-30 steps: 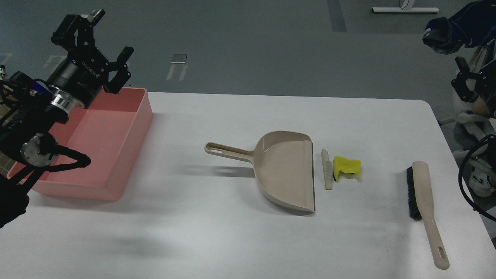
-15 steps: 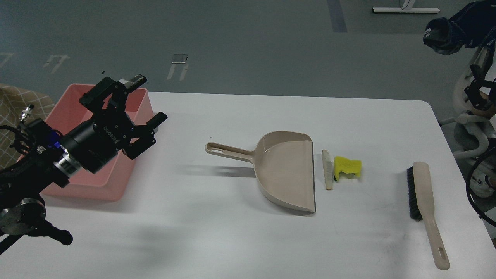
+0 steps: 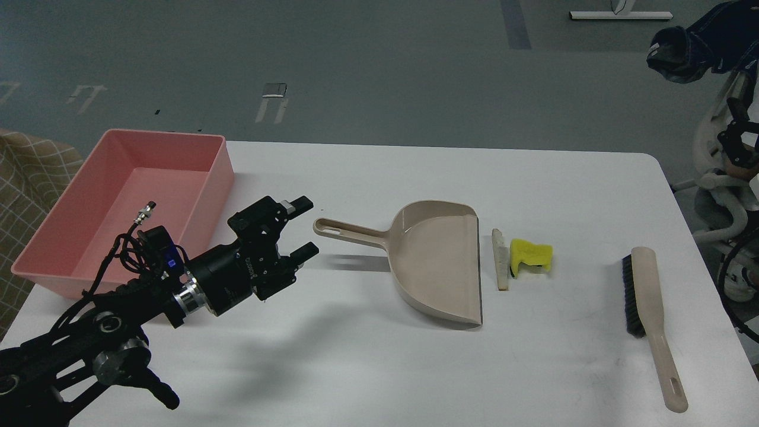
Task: Sweep and dump garbage into bin
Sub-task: 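Move the left gripper toward the beige dustpan handle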
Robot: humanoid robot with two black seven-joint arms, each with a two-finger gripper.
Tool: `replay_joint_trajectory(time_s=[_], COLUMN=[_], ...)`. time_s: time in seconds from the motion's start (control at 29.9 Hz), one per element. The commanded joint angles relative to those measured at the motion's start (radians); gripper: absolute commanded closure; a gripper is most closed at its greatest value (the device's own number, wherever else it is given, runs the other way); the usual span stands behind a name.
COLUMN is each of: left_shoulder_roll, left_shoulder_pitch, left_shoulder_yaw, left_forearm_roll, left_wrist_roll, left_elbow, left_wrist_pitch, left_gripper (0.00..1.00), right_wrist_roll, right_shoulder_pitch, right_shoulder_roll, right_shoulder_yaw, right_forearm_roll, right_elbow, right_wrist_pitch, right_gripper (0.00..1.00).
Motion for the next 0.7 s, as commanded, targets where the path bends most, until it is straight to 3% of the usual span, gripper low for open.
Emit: replay_joint_trajectory(time_s=[0.0,0.27,0.44,0.67], left_shoulder_roll=[-0.065,-0.156,-0.170,-0.223], left_shoulder_pitch=[-0.027,-0.090,-0.108,-0.153], left_shoulder_yaw=[0.006,0.064,0.099,0.099], left_forearm_roll=[0.017,0.017,0.020,0.020], left_wrist_roll=[0.002,0.000,-0.004,-0.006], left_elbow=[0.073,0.234,0.271,0.356], left_wrist_pitch=[0.013,0.022,0.039,0.040], left_gripper=[0.03,0.03,0.03,0.10], right_wrist_roll=[0.000,0.000,0.000,0.000], right_shoulder_pitch=[0.000,0.003,0.003,0.003], right_shoulder_roll=[-0.003,-0.001,-0.006,-0.003], right_shoulder_yaw=[0.001,0.001,0.000,0.001], right_forearm_roll=[0.000,0.000,0.000,0.000], right_elbow=[-0.001,-0.001,-0.002,-0.002], right_wrist_pitch=[0.000,-0.009,-0.009,-0.009], right_gripper=[0.00,0.00,0.00,0.00])
